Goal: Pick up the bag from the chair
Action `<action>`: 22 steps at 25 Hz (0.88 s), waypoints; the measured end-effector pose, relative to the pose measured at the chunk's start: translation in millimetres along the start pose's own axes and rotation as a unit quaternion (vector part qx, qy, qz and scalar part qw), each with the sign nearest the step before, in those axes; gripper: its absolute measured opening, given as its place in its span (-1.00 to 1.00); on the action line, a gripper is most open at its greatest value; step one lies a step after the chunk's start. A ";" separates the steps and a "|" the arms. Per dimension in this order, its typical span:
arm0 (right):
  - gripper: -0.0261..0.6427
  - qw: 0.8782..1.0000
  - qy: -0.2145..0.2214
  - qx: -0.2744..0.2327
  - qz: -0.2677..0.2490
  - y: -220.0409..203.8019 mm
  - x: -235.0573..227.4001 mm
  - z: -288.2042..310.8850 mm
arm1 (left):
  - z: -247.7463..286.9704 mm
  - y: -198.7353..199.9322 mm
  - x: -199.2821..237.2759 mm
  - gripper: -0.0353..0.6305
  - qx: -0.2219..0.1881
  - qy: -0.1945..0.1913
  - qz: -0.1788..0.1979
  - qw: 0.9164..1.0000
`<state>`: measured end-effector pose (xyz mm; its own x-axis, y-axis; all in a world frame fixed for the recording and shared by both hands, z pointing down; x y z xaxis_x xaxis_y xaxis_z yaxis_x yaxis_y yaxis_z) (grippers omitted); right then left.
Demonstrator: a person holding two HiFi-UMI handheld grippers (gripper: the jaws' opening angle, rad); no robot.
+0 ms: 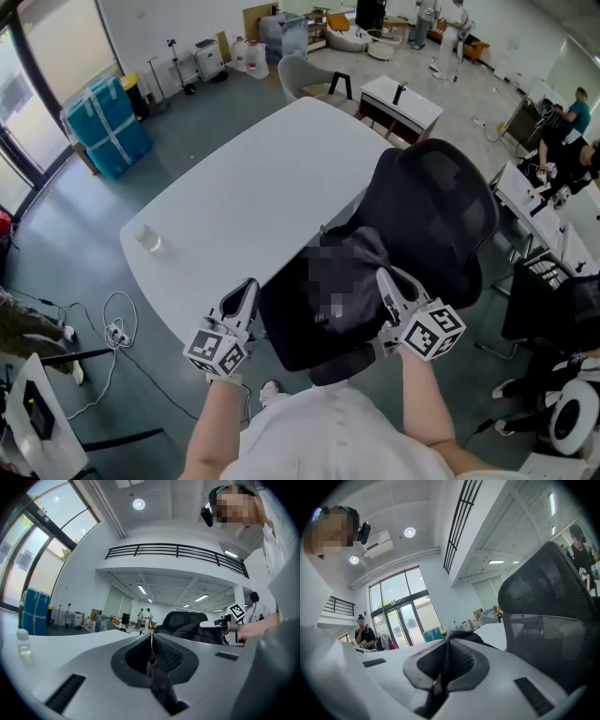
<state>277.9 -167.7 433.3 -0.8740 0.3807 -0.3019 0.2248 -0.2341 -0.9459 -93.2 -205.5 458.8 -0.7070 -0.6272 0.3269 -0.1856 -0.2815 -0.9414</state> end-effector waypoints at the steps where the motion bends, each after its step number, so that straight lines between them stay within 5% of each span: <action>1: -0.86 1.000 0.001 -0.003 0.001 0.5 0.1 0.5 | 0.2 0.4 0.1 -0.81 -0.001 -0.001 0.001 1.000; 22: -0.86 1.000 0.016 -0.017 -0.002 6.9 1.9 4.9 | -0.3 4.6 1.1 -0.82 -0.007 -0.001 0.001 1.000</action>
<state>275.6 -172.9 426.7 -0.8605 0.4110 -0.3011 0.2357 -0.2029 -0.9504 -95.1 -207.2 454.9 -0.7058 -0.6296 0.3248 -0.1930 -0.2702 -0.9433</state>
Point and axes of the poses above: the fingertips, and each gripper's own axes: z forward along the fingers, x to its left, y out of its top, the point moved 10 cm from there along -z, backward along the fingers, and after that the axes turned 7 degrees about -z, right-handed, at the moved point
